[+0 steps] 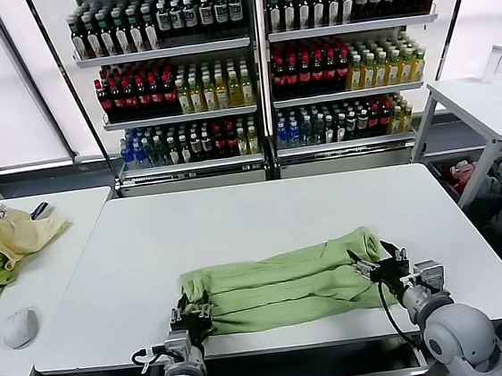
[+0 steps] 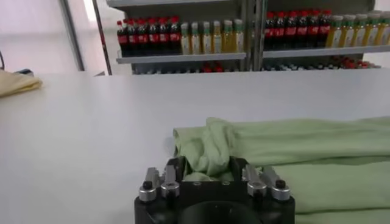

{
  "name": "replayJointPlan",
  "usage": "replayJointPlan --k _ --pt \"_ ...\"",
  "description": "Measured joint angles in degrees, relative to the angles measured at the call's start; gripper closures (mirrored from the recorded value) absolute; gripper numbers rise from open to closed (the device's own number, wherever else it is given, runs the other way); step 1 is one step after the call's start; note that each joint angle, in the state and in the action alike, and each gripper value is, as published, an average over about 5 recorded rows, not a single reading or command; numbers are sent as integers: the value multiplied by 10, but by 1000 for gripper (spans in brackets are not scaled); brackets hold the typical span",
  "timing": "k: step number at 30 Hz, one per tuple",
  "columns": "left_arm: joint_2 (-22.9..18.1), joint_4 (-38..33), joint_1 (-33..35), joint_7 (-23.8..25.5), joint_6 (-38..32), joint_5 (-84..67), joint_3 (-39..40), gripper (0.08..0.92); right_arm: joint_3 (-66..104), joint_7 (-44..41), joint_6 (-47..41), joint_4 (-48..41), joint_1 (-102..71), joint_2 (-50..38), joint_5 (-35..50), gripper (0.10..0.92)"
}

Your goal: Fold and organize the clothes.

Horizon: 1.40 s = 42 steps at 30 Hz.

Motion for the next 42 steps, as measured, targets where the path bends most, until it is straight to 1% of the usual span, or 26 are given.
replayJointPlan --k 4,8,12,22,25,28,31,34,38,42 --pt "9 -3 -4 2 5 -25 -11 661 1 1 0 2 2 0 2 203" --pt "28 -6 -8 5 9 -54 -31 781 2 2 1 3 5 0 6 203" --pt "58 -8 -5 9 11 -82 -62 853 3 2 1 3 7 -1 8 203" --pt "155 -33 4 15 14 -137 -164 857 1 4 3 4 8 4 7 203" --pt "177 -50 -1 14 17 -144 -184 857 1 4 3 7 6 5 5 203" --pt "190 -71 -7 11 21 -151 -193 857 2 4 3 9 4 5 4 203" --pt "193 -97 -12 7 27 -164 -190 857 3 4 3 11 2 5 1 203" --pt "187 -123 -16 2 30 -185 -176 857 3 4 3 11 1 7 -1 203" --pt "168 -146 -25 -6 32 -223 -147 857 1 4 3 7 2 12 -6 203" --pt "145 -152 -40 -15 32 -265 -110 857 -1 4 5 2 4 15 -11 203"
